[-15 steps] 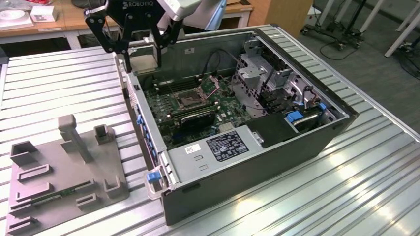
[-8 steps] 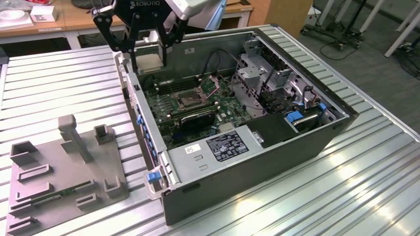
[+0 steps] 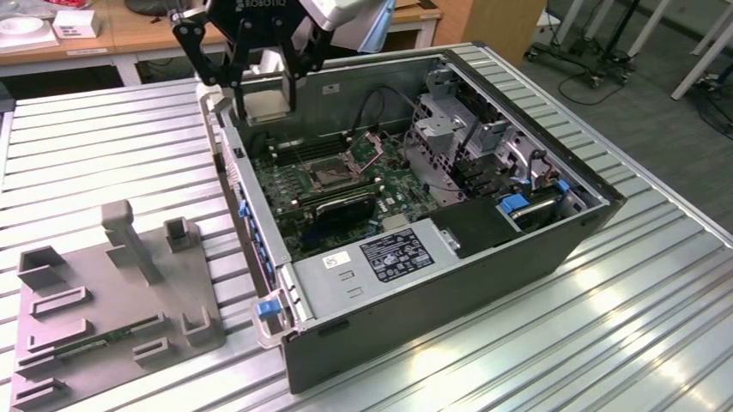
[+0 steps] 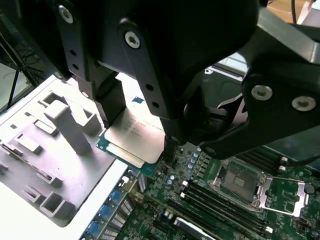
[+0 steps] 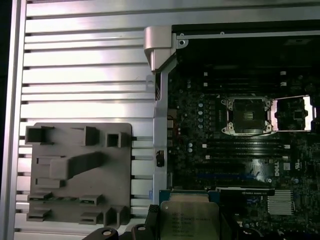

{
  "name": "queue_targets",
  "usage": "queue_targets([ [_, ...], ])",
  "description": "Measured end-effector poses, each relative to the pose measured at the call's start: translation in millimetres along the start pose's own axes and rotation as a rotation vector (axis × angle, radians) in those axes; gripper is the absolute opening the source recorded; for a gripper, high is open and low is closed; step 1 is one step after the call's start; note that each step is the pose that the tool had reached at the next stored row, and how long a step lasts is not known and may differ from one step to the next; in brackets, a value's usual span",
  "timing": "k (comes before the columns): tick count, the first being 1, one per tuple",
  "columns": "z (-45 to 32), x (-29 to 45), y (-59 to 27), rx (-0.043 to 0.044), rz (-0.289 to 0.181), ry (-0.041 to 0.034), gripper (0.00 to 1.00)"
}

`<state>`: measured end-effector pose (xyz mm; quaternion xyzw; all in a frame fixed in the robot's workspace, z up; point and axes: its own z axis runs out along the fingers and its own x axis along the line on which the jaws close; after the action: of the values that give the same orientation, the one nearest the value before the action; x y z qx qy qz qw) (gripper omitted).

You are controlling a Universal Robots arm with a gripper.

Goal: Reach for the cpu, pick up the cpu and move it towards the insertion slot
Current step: 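Pick up the cpu and move it towards the insertion slot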

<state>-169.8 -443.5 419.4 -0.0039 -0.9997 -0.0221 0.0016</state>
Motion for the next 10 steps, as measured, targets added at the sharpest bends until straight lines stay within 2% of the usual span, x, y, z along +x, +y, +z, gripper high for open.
queue_targets([
  [4, 0.5, -3.3, 6.2, -0.0001, 0.0, 0.0, 0.55],
  [10, 0.7, -10.7, 11.1, -0.0001, 0.0, 0.0, 0.55],
])
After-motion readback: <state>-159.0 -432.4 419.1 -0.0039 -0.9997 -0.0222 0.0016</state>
